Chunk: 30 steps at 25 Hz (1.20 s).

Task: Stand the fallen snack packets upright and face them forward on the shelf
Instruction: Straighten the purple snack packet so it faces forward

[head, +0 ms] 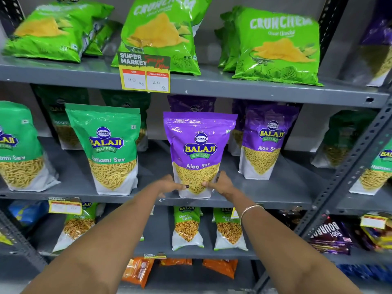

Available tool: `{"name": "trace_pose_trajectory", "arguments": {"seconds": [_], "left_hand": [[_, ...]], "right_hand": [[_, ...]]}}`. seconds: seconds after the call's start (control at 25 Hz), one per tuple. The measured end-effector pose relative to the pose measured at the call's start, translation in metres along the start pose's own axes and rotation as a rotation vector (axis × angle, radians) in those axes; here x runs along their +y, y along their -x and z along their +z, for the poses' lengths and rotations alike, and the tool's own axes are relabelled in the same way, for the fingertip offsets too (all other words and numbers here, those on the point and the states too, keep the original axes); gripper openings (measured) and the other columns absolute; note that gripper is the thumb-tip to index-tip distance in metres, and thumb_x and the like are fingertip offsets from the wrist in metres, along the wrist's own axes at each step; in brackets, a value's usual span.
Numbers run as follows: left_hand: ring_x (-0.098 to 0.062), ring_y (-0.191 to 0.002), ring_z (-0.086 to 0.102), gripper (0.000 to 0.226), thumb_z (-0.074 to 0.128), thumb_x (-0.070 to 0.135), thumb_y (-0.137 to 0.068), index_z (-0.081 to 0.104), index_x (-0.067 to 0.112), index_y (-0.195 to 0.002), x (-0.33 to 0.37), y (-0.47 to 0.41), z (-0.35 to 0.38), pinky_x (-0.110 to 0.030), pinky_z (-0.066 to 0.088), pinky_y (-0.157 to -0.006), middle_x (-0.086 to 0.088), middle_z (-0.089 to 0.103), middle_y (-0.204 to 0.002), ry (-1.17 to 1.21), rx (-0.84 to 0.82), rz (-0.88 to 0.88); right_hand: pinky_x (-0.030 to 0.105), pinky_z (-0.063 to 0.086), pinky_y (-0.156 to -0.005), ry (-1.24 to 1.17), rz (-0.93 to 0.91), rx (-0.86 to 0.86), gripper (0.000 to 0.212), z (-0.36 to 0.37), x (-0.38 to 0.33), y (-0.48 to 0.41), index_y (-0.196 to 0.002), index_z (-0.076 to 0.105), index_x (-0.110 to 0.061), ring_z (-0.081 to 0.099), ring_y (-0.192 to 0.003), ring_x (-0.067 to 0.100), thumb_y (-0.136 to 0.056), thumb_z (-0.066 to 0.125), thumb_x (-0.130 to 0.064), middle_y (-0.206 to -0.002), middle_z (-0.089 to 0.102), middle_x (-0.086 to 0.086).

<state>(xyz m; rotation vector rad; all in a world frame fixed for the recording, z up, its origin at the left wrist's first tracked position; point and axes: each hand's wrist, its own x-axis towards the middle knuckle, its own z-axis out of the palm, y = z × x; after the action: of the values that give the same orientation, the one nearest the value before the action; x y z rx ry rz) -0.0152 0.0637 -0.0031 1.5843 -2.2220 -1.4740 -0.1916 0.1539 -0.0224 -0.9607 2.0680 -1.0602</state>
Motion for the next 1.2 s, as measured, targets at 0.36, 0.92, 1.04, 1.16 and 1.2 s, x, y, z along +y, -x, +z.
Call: {"name": "trace_pose_trajectory", "arguments": {"seconds": [0.36,0.92,1.04,1.16,1.2], "left_hand": [[-0.030,-0.133,0.046,0.058,0.036,0.047,-0.093,0.045,-0.003,-0.120,0.069,0.000,0.042,-0.041,0.040,-0.103,-0.024,0.051,-0.137,-0.280,-0.562,-0.247],[-0.023,-0.126,0.050,0.132,0.083,0.052,-0.027,0.034,0.002,-0.139,0.177,-0.125,0.170,-0.033,0.043,-0.101,-0.013,0.048,-0.141,0.373,0.180,0.218],[-0.006,-0.084,0.065,0.062,0.077,-0.001,-0.067,0.048,-0.006,-0.121,0.186,-0.119,0.177,-0.010,0.051,-0.064,-0.015,0.059,-0.116,0.408,0.171,0.251],[-0.019,-0.094,0.059,0.047,0.073,-0.008,-0.069,0.049,0.006,-0.108,0.187,-0.112,0.178,-0.013,0.054,-0.069,-0.019,0.061,-0.117,0.450,0.167,0.248],[-0.021,-0.097,0.058,0.047,0.075,-0.005,-0.068,0.049,0.009,-0.105,0.186,-0.107,0.177,-0.023,0.054,-0.080,-0.020,0.062,-0.118,0.441,0.173,0.244]], "right_hand": [[0.044,0.035,-0.109,-0.007,0.024,0.199,0.093,-0.080,0.037,0.004,-0.139,0.023,0.007,0.037,-0.134,0.034,-0.073,0.075,-0.034,-0.145,0.037,0.020],[0.024,0.046,-0.098,-0.268,0.000,-0.003,0.081,-0.217,0.115,-0.121,-0.136,0.032,-0.009,0.042,-0.131,0.023,-0.069,0.078,-0.006,-0.143,0.042,0.011],[0.012,0.056,-0.068,-0.361,-0.098,-0.076,0.052,-0.213,0.113,-0.131,-0.107,0.053,-0.007,0.057,-0.106,0.025,-0.063,0.078,0.007,-0.113,0.062,0.014],[0.022,0.058,-0.077,-0.392,-0.107,-0.061,0.074,-0.211,0.117,-0.128,-0.119,0.050,0.004,0.062,-0.103,0.027,-0.052,0.081,-0.004,-0.123,0.062,0.022],[0.025,0.058,-0.079,-0.394,-0.099,-0.062,0.077,-0.210,0.116,-0.120,-0.120,0.049,0.004,0.062,-0.103,0.027,-0.052,0.082,-0.004,-0.125,0.062,0.022]]}}
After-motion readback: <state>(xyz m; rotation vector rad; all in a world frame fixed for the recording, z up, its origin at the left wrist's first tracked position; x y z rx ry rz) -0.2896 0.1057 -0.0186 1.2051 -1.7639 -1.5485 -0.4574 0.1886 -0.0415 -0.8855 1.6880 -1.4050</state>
